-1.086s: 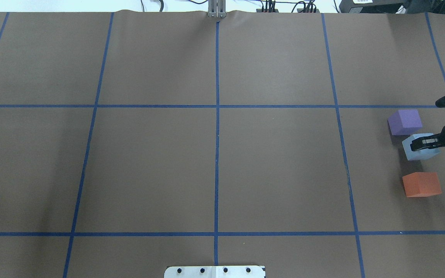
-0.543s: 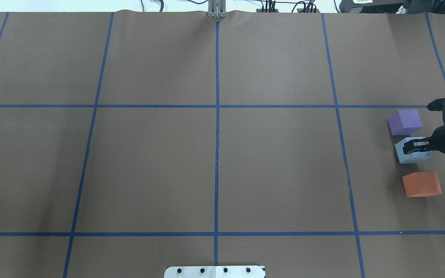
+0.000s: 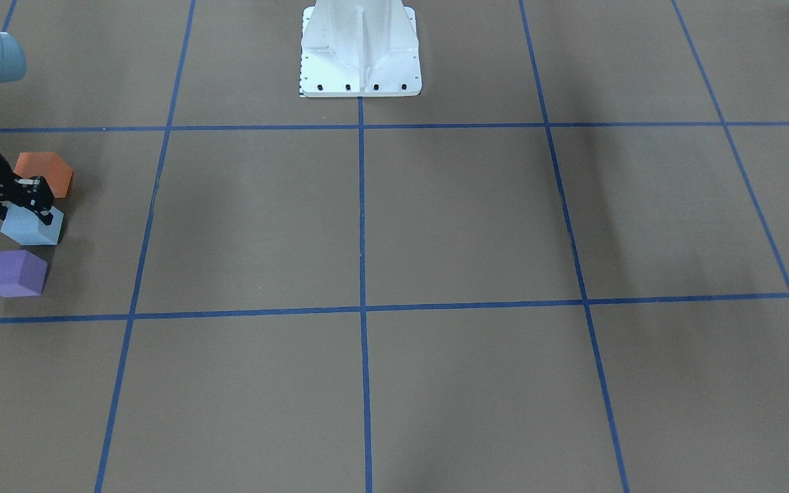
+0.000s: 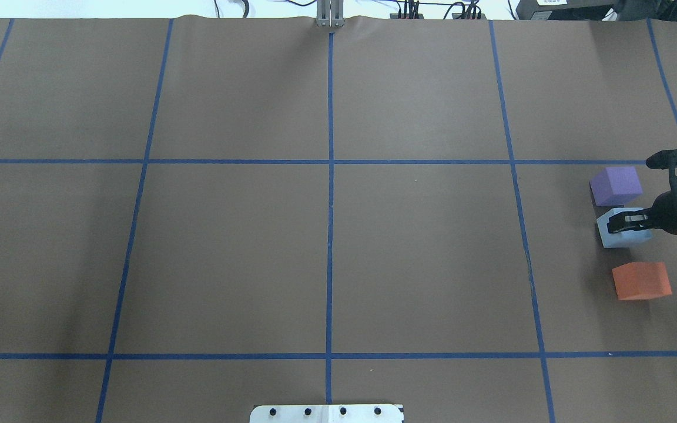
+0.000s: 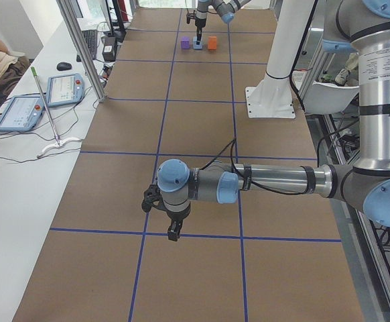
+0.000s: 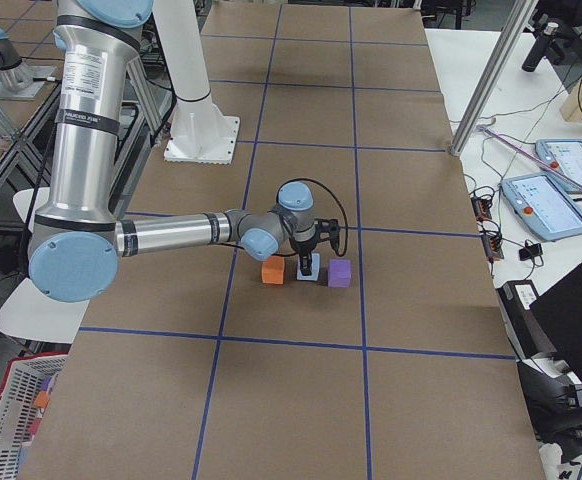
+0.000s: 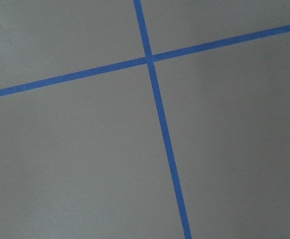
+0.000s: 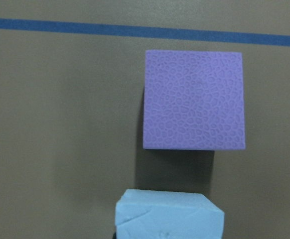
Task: Place blue block between orange and purple blocks
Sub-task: 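Lower the cube between purple and orange cubes, open right gripper, withdraw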
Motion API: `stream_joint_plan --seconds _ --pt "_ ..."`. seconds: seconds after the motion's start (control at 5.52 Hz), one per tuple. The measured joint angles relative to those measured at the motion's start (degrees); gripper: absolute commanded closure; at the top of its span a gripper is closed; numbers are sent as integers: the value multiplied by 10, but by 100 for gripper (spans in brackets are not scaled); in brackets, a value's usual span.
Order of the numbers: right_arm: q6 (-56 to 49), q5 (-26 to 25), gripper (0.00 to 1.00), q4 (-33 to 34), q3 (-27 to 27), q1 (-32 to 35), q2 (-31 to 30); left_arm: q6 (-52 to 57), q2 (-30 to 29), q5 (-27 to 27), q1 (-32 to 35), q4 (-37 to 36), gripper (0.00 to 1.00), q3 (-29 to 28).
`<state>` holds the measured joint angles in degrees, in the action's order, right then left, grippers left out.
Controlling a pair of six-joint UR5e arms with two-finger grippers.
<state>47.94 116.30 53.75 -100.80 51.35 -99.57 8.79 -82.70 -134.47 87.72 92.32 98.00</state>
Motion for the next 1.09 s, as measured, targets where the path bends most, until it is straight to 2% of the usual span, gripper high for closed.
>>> stream_joint_plan --seconds 0.36,0.54,0.72,0.91,1.09 --pt "-4 7 0 -3 -11 8 2 0 0 0 0 0 0 0" --pt "-14 28 0 7 -20 31 5 0 0 0 0 0 0 0" --pt "-61 69 0 45 -28 80 15 -1 0 0 0 0 0 1" --pt "-164 104 0 119 -32 147 31 -2 -1 1 0 -1 0 0" --pt "-308 123 0 220 -35 221 49 -3 -1 1 -1 -1 0 -2"
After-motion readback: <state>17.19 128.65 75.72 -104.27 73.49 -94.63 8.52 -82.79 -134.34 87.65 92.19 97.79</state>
